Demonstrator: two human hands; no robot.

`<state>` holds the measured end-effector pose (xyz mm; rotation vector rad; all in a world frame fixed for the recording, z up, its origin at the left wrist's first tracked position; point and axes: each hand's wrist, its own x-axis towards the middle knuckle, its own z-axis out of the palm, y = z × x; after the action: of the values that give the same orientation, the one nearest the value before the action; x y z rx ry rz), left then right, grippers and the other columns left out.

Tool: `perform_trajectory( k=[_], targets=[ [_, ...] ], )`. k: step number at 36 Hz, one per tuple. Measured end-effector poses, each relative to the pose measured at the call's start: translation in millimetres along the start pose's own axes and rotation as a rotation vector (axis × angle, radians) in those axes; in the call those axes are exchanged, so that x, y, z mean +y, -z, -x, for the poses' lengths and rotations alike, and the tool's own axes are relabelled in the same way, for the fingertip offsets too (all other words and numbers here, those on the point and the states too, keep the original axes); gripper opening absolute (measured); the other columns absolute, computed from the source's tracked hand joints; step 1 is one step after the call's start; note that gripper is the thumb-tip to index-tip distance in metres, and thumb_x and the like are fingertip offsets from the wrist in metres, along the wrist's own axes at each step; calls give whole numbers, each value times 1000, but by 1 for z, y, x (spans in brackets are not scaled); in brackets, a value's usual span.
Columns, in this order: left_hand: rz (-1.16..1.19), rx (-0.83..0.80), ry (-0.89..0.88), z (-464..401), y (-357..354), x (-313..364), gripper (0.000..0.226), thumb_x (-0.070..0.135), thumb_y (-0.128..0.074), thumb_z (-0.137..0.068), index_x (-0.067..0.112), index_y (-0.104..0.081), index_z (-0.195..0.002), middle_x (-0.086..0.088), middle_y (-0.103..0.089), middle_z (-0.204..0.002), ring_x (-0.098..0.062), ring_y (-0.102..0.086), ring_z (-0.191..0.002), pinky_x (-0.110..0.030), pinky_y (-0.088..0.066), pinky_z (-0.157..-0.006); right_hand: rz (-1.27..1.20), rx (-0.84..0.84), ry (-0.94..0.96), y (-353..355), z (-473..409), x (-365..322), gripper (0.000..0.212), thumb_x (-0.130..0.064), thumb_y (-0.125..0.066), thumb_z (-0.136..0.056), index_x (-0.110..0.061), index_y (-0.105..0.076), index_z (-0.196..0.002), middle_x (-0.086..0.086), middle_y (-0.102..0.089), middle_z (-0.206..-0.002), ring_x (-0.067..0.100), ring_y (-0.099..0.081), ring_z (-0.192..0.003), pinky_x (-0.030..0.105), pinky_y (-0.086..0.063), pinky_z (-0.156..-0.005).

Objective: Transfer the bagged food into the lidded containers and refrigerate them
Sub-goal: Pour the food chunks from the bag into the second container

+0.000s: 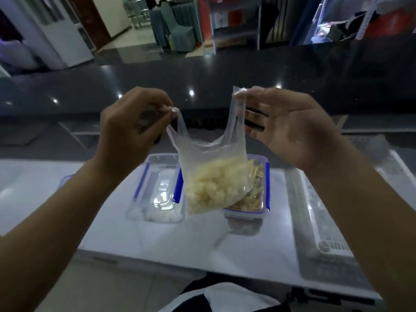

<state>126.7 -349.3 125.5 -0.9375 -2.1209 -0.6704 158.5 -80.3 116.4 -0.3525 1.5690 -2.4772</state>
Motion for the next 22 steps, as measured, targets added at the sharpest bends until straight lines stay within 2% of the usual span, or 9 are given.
perform_trajectory(
  k=[4,8,11,14,17,20,22],
  targets=[
    [-102,-38,-20,31,26,-3,9,-2,-65,-95,-9,-68,-100,-21,-66,-90,-6,-55,-86,-7,-41,-87,-13,-59,-16,-17,-5,18,18,-29,-65,-77,-20,-76,-88,-1,-70,-109,18,-62,-111,42,-42,-108],
    [-79,6,36,53,37,-2,8,-5,-59,-96,-10,-64,-101,-10,-60,-96,3,-54,-92,-11,-42,-88,-20,-71,-14,-35,-10,33,24,-28,-63,-79,-15,-74,-96,0,-70,-108,20,-62,-111,42,-43,-108],
    [20,-38,114,64,40,-8,10,-1,-56,-98,-6,-61,-105,-10,-60,-99,-15,-61,-89,-24,-49,-84,-25,-39,-41,-52,-15,47,21,-29,-65,-76,-17,-74,-91,0,-72,-107,20,-63,-109,40,-45,-102],
    [137,-107,156,74,40,-18,15,10,-51,-99,0,-59,-107,-14,-63,-101,-27,-62,-92,-35,-52,-82,-18,-16,-83,-64,-17,62,21,-32,-67,-74,-19,-74,-89,-1,-73,-106,19,-64,-108,41,-43,-104],
    [254,-207,181,88,38,-31,14,20,-48,-99,11,-57,-107,-12,-64,-104,-23,-63,-97,-33,-51,-85,-9,53,-123,-74,-15,82,24,-35,-69,-69,-21,-75,-88,-1,-74,-106,18,-66,-105,40,-44,-101],
    [278,-391,159,106,34,-50,17,27,-49,-100,14,-59,-101,0,-61,-111,-15,-58,-108,-26,-46,-93,-18,156,-168,-81,-8,105,17,-35,-70,-70,-25,-76,-82,0,-75,-108,16,-67,-99,36,-47,-94],
    [313,-506,172,119,33,-61,21,35,-50,-99,17,-61,-102,10,-57,-117,-8,-52,-118,-19,-41,-100,-14,247,-203,-86,-2,121,19,-31,-68,-75,-20,-74,-90,4,-74,-110,18,-66,-101,36,-47,-92]
  ],
)
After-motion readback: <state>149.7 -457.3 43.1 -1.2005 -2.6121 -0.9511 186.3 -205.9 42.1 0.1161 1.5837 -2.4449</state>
